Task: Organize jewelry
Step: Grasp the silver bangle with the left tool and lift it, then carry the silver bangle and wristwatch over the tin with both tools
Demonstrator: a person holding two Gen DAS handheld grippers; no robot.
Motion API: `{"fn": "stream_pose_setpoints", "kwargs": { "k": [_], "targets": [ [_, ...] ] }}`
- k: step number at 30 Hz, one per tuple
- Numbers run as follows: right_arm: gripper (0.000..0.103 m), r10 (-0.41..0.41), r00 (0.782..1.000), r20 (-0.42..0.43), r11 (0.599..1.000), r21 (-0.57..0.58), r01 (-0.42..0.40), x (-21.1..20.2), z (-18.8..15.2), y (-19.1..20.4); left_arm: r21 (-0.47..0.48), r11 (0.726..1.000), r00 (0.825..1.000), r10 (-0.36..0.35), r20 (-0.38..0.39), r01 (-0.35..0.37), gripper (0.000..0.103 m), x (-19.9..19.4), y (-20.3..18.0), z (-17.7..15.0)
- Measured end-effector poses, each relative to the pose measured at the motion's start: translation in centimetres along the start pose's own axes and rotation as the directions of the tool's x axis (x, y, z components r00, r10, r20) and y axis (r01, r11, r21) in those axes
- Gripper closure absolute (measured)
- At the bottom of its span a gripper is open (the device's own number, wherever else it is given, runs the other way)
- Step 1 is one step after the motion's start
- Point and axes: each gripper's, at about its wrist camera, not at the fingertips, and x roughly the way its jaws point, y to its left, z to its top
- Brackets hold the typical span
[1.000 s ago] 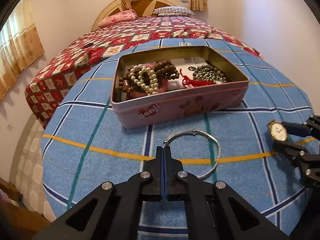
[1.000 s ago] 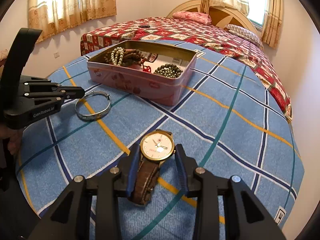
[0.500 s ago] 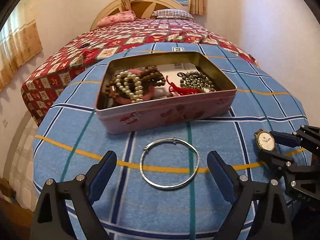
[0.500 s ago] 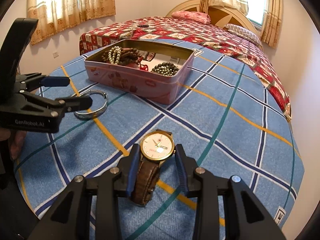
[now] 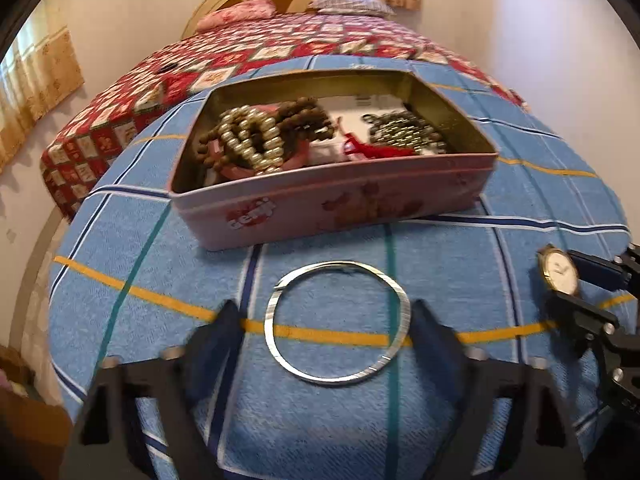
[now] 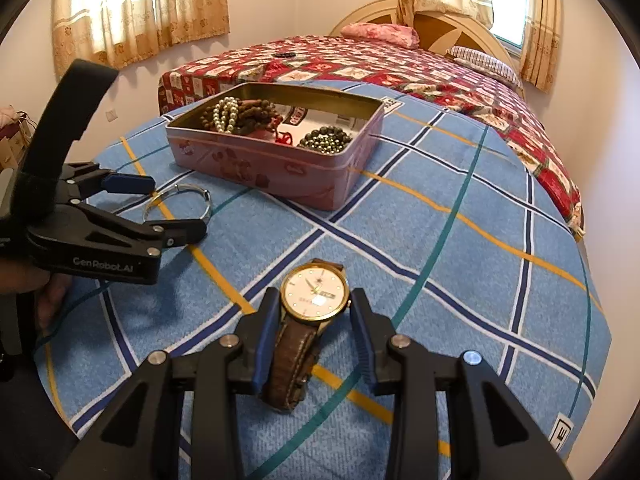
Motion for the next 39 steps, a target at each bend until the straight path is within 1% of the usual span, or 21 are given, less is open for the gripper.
{"fn": "stream_pose_setpoints", "kwargs": {
  "k": [2,4,9,14,22,29,39],
  "targets": [
    [0.065,0.000,1.000,0.003,1.000,0.000,0.000,-0.1,0.1,0.1,0.021,1.000,1.000,0.014,0.003,-0.014,0.034,-0.2,-0.4,-0.1],
    [0.065,-0.001,1.000,0.008,1.000,-0.001,0.001,-0.2,0.3,0.1,0.022,1.000,1.000,0.001,0.001,-0.001,0.034,-0.3,-0.6,-0.2],
    [0.065,-0.005,1.000,0.019,1.000,-0.008,0.005,-0.4,0.7,0.2,0.026,1.000,1.000,0.004,0.018,-0.004,0.034,-1.2,-0.6,-0.3],
    [0.065,-0.010,0.999,0.039,1.000,-0.023,0.011,-0.8,1.7,0.2,0.036,0.999,0.997,0.017,0.074,-0.020,0.034,-3.3,-0.3,0.8],
    [0.065,-0.023,0.995,0.092,0.998,-0.057,0.029,-1.6,4.1,0.1,0.037,0.998,0.988,0.039,0.150,-0.045,0.034,-6.1,0.7,3.0],
    [0.065,-0.033,0.991,0.133,0.996,-0.078,0.044,-1.7,6.3,-0.2,0.040,0.997,0.981,0.057,0.183,-0.065,0.034,-7.0,1.4,4.7],
    [0.065,-0.031,0.985,0.169,0.993,-0.107,0.050,-1.2,8.6,0.1,0.041,0.995,0.976,0.083,0.203,-0.093,0.034,-6.5,2.0,6.7]
  ]
}}
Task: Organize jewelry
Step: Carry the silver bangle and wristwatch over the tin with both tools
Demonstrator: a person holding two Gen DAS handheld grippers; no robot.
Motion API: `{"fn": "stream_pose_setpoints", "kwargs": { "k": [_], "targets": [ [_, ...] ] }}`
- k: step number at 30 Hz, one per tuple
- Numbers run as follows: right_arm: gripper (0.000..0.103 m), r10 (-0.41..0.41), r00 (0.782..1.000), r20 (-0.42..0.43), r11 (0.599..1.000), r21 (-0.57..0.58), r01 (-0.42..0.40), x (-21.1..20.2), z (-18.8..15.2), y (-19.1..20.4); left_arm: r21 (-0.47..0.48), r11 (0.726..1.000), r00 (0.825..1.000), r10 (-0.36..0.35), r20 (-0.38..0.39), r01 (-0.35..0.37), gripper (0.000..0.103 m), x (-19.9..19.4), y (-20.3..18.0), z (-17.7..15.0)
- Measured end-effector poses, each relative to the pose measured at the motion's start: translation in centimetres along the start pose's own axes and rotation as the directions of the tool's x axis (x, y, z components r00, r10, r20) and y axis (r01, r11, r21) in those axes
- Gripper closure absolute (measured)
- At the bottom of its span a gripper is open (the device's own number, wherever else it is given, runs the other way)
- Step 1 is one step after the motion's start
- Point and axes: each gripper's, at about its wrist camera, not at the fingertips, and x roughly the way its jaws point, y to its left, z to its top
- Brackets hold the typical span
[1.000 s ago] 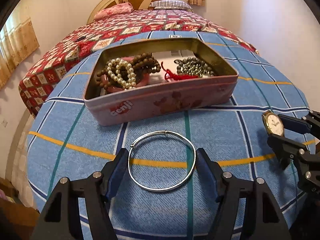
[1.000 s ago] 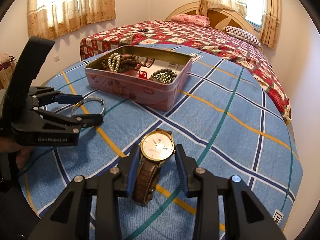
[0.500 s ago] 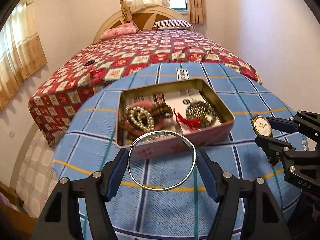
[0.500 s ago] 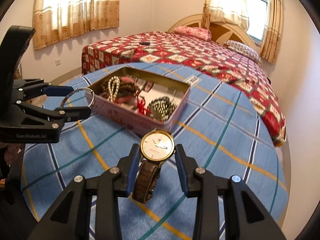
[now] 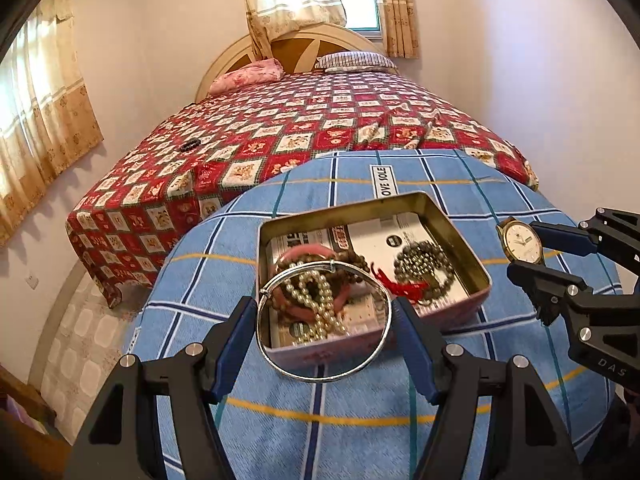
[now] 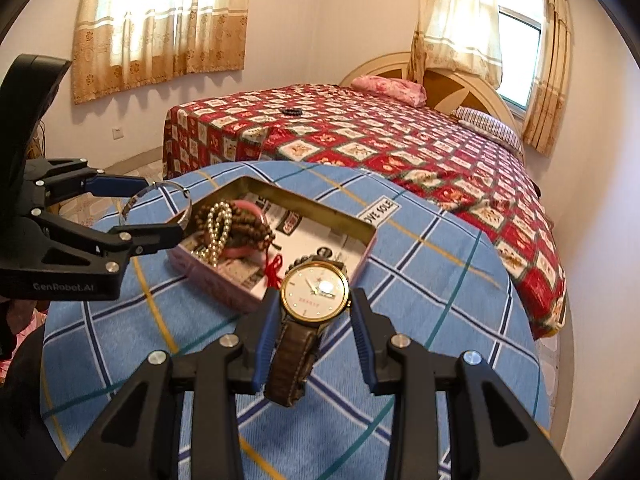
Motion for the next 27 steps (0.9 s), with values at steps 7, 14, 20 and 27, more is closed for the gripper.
{"fn": "stream_pose_setpoints", "kwargs": {
  "k": [7,14,20,27],
  "targets": [
    [0.065,0.001,1.000,0.009,1.000,-0.011,-0.001,1.3,1.3,-0.2,0.004,1.000,1.000,0.022,0.005,-0.022,0.034,1.2,0.8,1.6],
    [0.065,0.002,1.000,-0.002,1.000,-0.020,-0.002,2.6,2.3,0.1,0.010,0.999,0.999,0.045,0.007,-0.046,0.034,2.3,1.3,2.7],
    [0.065,0.000,1.000,-0.009,1.000,-0.025,0.000,3.4,2.9,0.0,0.013,0.998,0.998,0.057,0.002,-0.057,0.034,3.3,1.5,3.1],
    [0.065,-0.006,1.000,-0.012,1.000,-0.026,0.006,4.4,3.4,-0.2,0.008,0.998,0.997,0.070,-0.012,-0.070,0.034,4.7,1.6,3.2]
  ]
}}
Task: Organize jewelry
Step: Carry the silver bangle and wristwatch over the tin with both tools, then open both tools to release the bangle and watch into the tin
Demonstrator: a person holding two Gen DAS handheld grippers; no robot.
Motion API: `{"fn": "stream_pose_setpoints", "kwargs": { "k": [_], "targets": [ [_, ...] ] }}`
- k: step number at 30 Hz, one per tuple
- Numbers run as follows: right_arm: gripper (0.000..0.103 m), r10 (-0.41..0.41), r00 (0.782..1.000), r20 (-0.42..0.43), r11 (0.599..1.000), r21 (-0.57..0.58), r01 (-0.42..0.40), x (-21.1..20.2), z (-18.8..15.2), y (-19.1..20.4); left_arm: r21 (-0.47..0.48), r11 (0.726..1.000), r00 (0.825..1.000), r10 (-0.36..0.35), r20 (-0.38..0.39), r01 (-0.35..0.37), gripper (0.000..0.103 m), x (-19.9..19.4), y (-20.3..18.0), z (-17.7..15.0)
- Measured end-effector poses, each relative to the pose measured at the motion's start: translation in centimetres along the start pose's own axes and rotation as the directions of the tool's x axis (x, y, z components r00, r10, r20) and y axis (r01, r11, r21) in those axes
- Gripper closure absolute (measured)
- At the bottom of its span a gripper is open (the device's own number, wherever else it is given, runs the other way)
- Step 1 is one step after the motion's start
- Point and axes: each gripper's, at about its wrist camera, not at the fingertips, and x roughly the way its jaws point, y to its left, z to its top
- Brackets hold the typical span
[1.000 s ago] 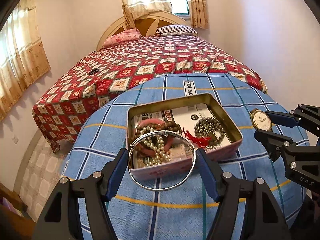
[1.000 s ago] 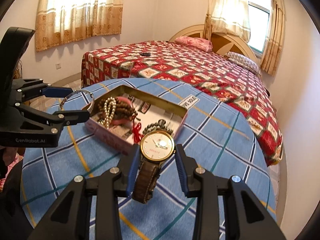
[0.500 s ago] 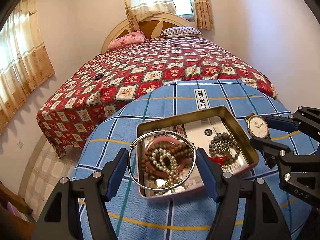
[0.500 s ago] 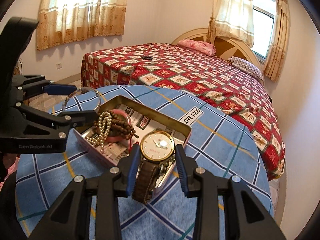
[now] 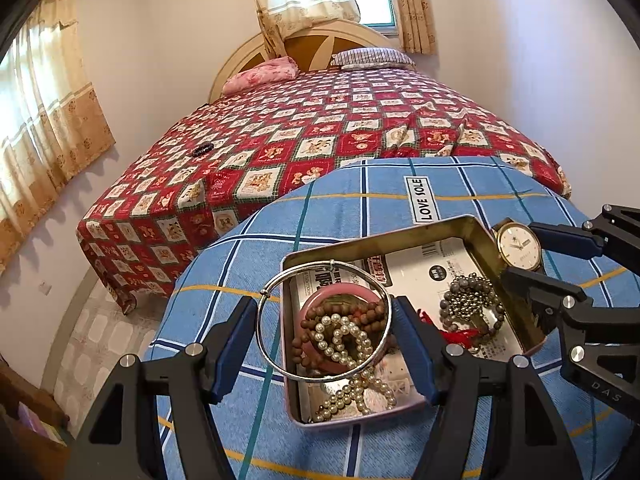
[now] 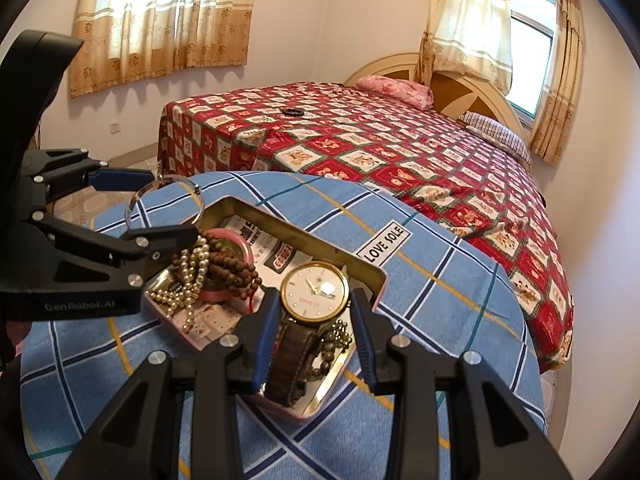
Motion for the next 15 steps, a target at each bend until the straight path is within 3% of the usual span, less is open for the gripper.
{"fn": "stream_pose_setpoints", "kwargs": {
  "k": [15],
  "targets": [
    [0.065,0.001,1.000,-0.023,1.000,0.004,-0.001,2.5,0.3,-0.2,0.021,1.000,1.000,-0.009,-0.019,0.010,0.033,1.4,-0.7,0.2]
  ]
}}
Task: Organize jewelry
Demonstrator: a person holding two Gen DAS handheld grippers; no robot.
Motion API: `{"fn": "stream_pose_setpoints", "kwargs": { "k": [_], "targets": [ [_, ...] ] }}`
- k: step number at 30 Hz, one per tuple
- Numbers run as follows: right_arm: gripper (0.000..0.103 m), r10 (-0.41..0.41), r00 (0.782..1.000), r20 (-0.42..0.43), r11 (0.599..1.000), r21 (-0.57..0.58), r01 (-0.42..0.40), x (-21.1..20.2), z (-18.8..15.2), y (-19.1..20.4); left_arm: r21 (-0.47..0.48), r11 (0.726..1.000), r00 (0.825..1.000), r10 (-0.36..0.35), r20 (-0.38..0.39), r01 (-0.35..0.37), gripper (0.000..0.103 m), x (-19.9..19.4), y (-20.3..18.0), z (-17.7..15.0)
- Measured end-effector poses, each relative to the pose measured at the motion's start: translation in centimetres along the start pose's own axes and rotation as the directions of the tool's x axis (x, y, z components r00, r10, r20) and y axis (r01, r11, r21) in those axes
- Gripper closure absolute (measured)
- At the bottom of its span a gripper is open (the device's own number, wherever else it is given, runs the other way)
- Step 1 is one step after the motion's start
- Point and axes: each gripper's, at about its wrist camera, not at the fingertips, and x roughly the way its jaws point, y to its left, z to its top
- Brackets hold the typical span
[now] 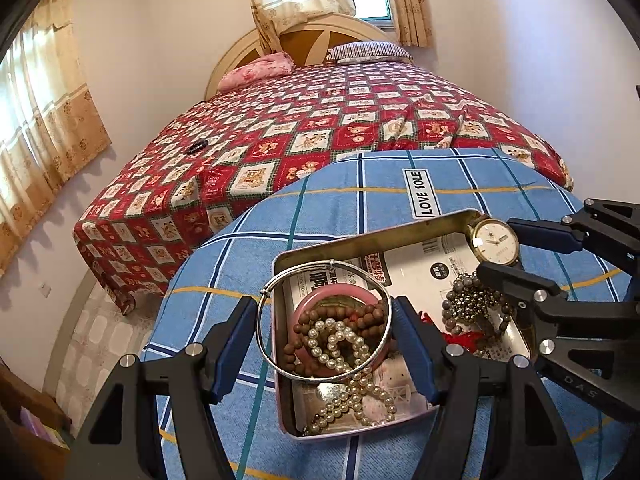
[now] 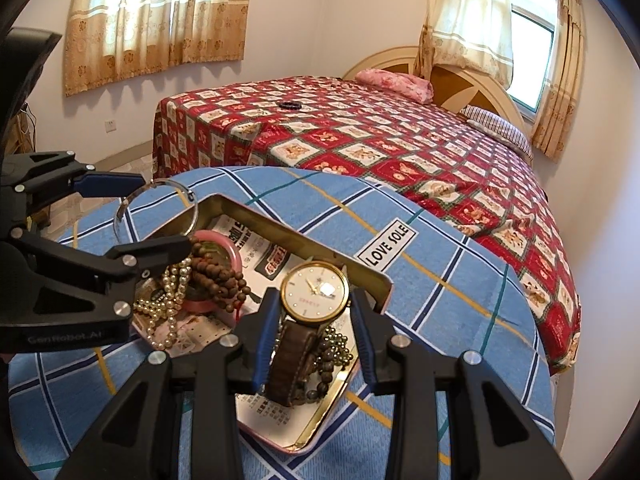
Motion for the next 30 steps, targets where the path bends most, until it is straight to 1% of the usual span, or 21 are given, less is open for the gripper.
{"fn": "stream_pose_setpoints", "kwargs": {
  "k": [5,7,9,11,12,13,23,30],
  "targets": [
    [0.065,0.012,1.000,0.002,1.000,-0.003,-0.012,0.2,-0.4,0.2,-0.003,1.000,1.000,-0.006,0.003,0.006,0.033,-0.2,-0.2,-0.1],
    [0.056,0.005,1.000,0.003,1.000,-0.004,-0.005,0.0,-0.5,0.3,-0.002,1.000,1.000,0.008,0.002,-0.008,0.030,-0.4,-0.3,-0.2],
    [0.054,-0.006,1.000,0.004,1.000,-0.002,0.006,-0.3,-0.7,0.2,0.005,0.999,0.999,0.039,0.005,-0.039,0.026,-0.7,-0.4,-0.3],
    [0.049,-0.017,1.000,0.007,1.000,0.004,0.017,-0.7,-1.0,0.1,0.004,0.998,0.998,0.070,0.006,-0.070,0.026,-1.2,-0.3,-0.7],
    [0.044,-0.028,1.000,0.009,1.000,0.009,0.028,-1.0,-1.1,0.0,0.003,0.997,0.997,0.076,0.007,-0.076,0.025,-1.4,-0.2,-0.8],
    [0.043,-0.037,0.999,0.013,0.999,0.015,0.036,-1.4,-1.2,0.0,0.002,0.996,0.996,0.090,0.009,-0.090,0.025,-1.7,-0.2,-1.0],
    [0.040,-0.054,0.997,0.059,0.998,0.043,0.051,-4.7,-1.9,0.3,-0.029,0.996,0.995,0.086,0.050,-0.085,0.025,-4.6,-0.1,-2.3],
    [0.038,-0.075,0.993,0.087,0.995,0.065,0.069,-6.2,-2.3,0.3,-0.061,0.996,0.994,0.075,0.082,-0.070,0.025,-6.7,-0.1,-2.9]
  ]
}}
